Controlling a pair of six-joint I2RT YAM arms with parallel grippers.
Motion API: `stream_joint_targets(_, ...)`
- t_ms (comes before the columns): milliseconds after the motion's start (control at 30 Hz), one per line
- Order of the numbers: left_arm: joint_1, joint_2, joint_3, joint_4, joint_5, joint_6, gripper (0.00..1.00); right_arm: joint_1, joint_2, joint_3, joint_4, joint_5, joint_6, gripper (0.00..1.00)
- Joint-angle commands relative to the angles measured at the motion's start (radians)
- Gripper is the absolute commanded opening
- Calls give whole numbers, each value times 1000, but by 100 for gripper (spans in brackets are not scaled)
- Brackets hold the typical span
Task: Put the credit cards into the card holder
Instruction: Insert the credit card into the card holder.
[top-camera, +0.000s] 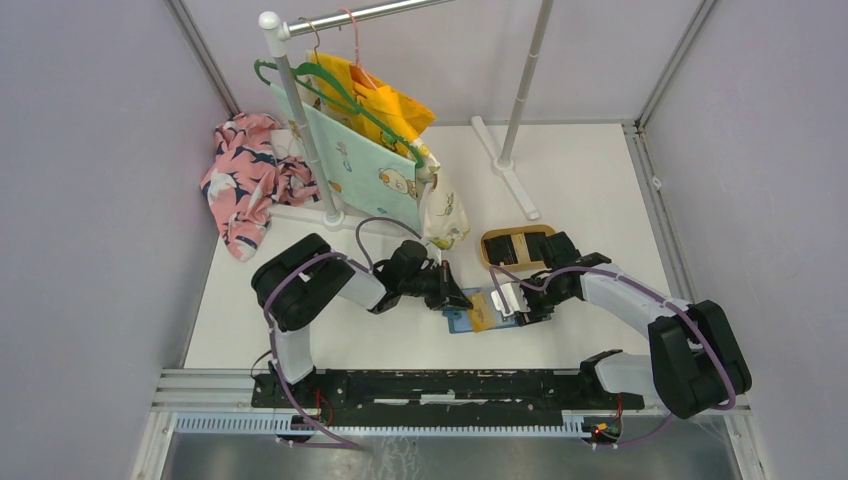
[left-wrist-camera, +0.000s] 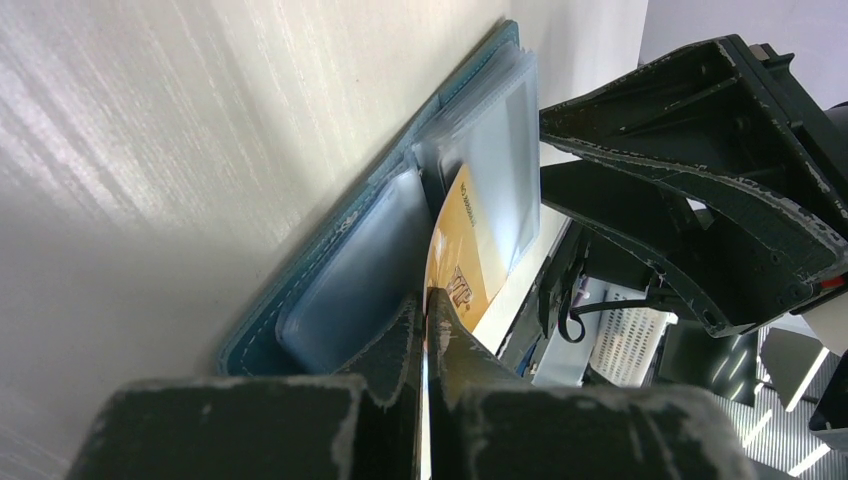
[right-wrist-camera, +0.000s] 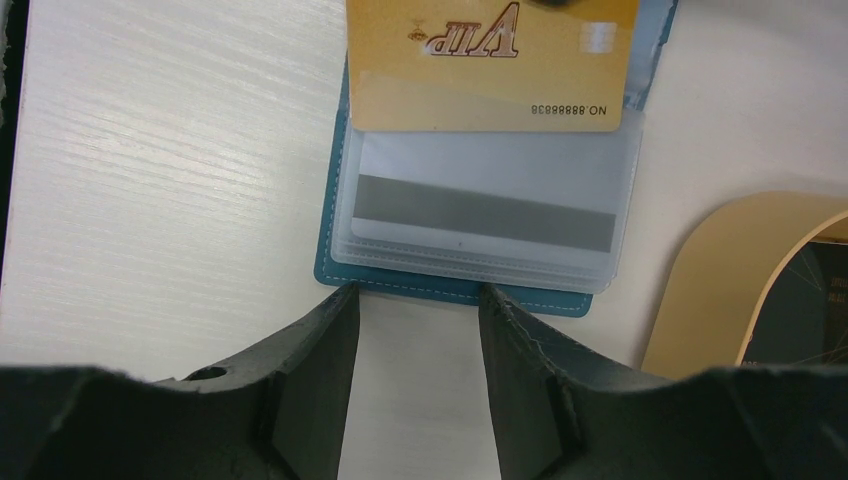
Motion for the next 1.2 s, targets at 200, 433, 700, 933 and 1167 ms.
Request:
stream_joint_targets(200, -11, 55, 25, -130, -15, 10, 2, 17, 26, -22, -29, 47, -15, 54)
stream_joint_targets(433, -9, 61, 59, -170, -10, 31, 2, 21, 24, -21, -29, 47, -15, 54)
stream_joint_targets(700, -8, 96, 111, -191, 0, 46, 3, 30, 29, -22, -28, 42, -16, 54)
stream_joint_targets(933, -9, 102, 135, -186, 5, 44, 4, 38, 30, -22, -26, 41, -15, 54)
stream_joint_targets(1167, -9, 116, 131, -141, 17, 25, 15, 38, 0, -8, -27, 83, 6, 55)
